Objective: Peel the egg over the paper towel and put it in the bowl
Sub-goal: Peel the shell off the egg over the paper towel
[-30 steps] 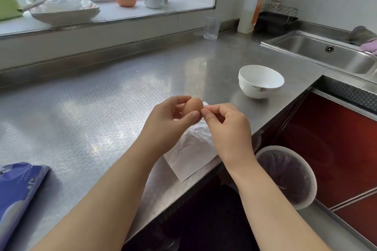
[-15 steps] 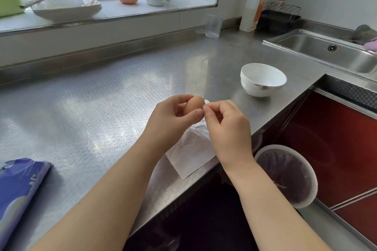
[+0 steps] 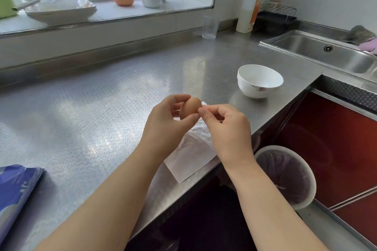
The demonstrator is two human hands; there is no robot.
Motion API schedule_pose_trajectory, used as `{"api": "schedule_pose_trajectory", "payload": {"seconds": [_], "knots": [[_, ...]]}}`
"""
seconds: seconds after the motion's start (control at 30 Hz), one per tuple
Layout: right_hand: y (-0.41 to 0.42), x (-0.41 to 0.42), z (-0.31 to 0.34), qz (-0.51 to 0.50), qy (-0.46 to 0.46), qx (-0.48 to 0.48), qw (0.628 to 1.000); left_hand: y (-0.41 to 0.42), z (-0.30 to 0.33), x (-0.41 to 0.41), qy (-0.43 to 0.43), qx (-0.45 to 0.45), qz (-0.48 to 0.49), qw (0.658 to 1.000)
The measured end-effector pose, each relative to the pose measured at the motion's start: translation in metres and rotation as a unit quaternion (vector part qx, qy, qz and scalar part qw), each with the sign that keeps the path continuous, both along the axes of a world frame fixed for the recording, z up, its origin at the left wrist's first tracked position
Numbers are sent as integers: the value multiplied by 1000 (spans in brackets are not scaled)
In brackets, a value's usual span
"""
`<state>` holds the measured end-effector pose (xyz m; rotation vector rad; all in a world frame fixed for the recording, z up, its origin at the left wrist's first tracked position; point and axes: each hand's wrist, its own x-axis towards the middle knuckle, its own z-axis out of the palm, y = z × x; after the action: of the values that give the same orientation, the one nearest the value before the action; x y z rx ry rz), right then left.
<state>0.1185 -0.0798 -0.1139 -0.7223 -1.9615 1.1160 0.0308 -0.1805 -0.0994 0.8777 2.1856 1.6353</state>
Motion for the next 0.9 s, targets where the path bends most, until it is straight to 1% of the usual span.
{"api": "schedule_pose_trajectory", "payload": {"seconds": [0.07, 0.23, 0.47, 0.57, 0.63, 0.8, 0.9], "knots": [[1, -1, 1, 5, -11, 1, 1000, 0, -1, 0, 19, -4, 6, 1000], [1, -1, 2, 12, -21, 33, 999, 0, -2, -1, 35, -9, 13, 999], [0, -4, -6, -23, -19, 115, 993, 0, -1, -2, 30, -18, -1, 999], [1, -4, -8, -28, -28, 133, 990, 1, -1, -2, 23, -24, -11, 999], [3, -5, -8, -28, -34, 133, 990, 1, 0, -2, 16, -27, -18, 999], [10, -2, -5, -26, -42, 80, 996, 4, 1, 0, -9, -10, -20, 1000], [17, 5, -4, -28, -78, 77, 994, 5, -1, -3, -23, 3, -2, 1000]]}}
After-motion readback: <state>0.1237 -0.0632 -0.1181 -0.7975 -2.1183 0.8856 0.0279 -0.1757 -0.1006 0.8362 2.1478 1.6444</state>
